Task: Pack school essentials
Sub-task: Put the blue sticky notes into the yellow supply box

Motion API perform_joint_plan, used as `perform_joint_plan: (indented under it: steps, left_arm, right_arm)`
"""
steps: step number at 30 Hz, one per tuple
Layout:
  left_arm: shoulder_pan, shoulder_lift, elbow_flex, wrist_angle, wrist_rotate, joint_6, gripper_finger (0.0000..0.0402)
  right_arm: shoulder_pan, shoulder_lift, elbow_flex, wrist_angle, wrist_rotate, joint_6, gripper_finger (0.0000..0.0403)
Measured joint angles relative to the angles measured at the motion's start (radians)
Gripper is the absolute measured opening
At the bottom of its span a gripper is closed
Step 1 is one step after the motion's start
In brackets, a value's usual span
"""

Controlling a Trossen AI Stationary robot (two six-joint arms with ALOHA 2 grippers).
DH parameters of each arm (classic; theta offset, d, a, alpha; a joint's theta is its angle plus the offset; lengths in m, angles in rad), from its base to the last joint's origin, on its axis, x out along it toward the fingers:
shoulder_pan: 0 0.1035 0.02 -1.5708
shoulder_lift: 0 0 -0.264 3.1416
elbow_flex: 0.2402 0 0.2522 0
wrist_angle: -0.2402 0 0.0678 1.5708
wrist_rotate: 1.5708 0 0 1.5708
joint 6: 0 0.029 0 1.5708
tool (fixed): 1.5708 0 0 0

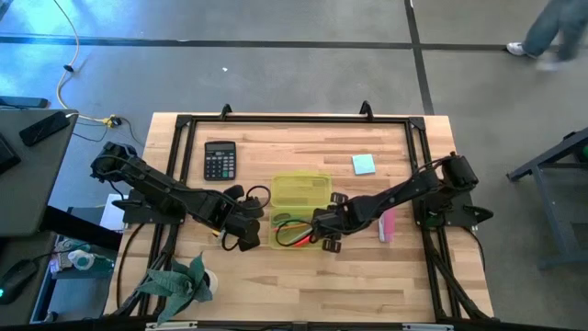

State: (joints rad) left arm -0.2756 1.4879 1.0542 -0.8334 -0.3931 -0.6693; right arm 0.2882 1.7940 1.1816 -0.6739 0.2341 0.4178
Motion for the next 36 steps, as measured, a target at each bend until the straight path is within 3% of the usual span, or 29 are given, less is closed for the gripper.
perform_joint_plan:
  steps: [6,20,27,36]
  left_arm:
    - [0.000,0.000,0.000,0.000,0.000,0.000,0.0085]
    - [0.000,0.000,0.000,0.001,0.001,0.000,0.0086]
    - [0.000,0.000,0.000,0.000,0.001,0.000,0.0086]
    - [0.000,0.000,0.000,0.000,0.024,0.000,0.0086]
  right_arm:
    - [0.000,-0.087,0.001,-0.026,0.028,0.002,0.0145]
    - [-0.111,-0.427,0.002,-0.263,0.316,0.098,0.0145]
    - [-0.278,-0.552,0.002,-0.373,0.284,0.132,0.0159]
    - [-0.515,-0.586,0.002,-0.414,0.146,0.159,0.0262]
